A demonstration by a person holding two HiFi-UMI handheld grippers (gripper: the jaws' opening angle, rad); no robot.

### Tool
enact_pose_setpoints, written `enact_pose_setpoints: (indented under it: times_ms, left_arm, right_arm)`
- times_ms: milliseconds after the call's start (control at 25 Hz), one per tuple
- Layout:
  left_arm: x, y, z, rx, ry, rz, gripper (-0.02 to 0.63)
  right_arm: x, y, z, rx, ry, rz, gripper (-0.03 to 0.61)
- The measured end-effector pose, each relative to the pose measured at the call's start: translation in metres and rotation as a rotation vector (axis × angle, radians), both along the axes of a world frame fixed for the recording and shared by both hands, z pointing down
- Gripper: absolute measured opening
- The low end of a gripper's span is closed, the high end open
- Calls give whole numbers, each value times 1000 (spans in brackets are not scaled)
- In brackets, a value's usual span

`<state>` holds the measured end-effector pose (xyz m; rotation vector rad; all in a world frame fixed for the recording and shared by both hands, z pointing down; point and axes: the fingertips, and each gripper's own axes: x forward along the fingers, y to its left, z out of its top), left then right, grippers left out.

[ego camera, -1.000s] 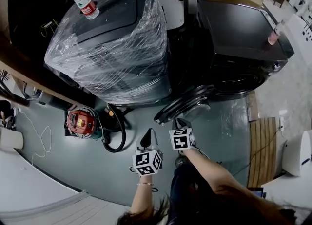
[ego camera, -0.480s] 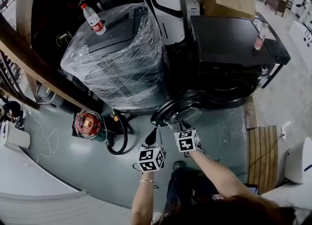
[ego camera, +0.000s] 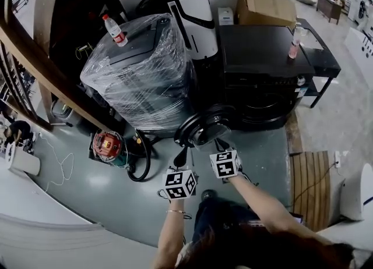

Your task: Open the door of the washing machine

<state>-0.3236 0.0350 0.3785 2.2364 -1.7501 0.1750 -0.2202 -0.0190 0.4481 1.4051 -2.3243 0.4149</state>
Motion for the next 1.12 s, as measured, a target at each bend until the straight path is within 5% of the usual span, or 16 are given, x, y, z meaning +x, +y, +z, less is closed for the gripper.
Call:
enact_pose_setpoints:
  times_ms: [600, 1120]
  left_arm:
    - [55, 47, -68, 88, -31, 107, 14]
    - [38, 57, -104, 160, -22, 162, 14]
  right_arm:
    - [58, 69, -88, 156, -29, 6, 0]
    - [51, 95, -157, 308, -7, 43, -2]
